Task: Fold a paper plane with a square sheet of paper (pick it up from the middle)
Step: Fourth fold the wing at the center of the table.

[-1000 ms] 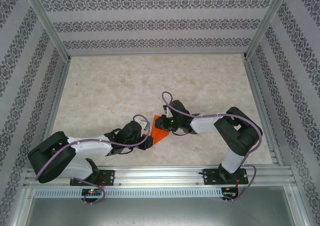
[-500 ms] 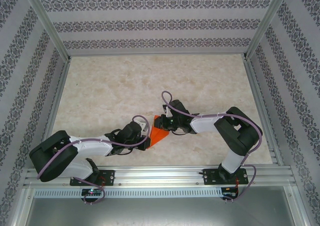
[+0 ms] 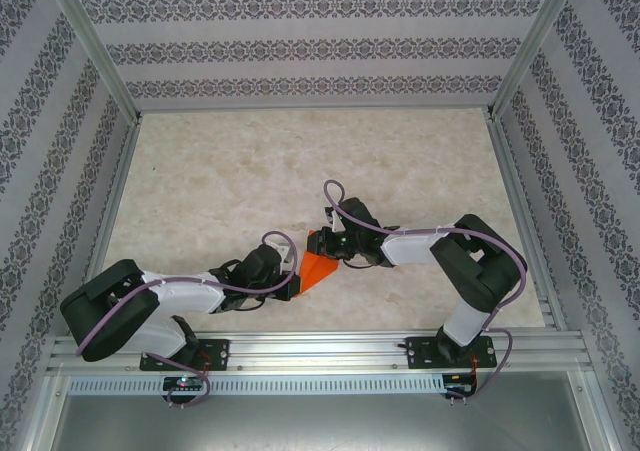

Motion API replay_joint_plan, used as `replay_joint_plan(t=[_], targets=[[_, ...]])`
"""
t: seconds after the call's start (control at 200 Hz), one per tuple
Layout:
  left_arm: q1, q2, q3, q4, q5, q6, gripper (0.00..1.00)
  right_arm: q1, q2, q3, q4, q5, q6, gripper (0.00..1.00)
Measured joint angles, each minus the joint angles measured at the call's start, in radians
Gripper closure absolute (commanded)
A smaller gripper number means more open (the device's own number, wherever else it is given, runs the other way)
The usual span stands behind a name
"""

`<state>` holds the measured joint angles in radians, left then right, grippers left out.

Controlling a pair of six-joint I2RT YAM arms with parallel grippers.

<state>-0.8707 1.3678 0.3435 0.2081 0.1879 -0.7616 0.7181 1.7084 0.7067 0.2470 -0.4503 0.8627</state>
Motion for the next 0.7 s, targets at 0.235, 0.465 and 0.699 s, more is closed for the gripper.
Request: replay_joint_plan(t=[0.235, 0.465, 0.699], targets=[[0.002, 0.004, 0.007, -0.007, 0.009, 0.0, 1.0, -0.001, 0.038, 0.0, -0.002, 0.019, 0.001, 0.81], [0.007, 0.009, 0.008, -0.007, 0.016, 0.0, 1.0, -0.003, 0.071, 0.011, 0.007, 0.018, 0.003, 0.81], [0.007, 0.011, 0.008, -0.006, 0.017, -0.003, 1.0, -0.007, 0.079, 0.011, 0.032, 0.006, 0.007, 0.81]])
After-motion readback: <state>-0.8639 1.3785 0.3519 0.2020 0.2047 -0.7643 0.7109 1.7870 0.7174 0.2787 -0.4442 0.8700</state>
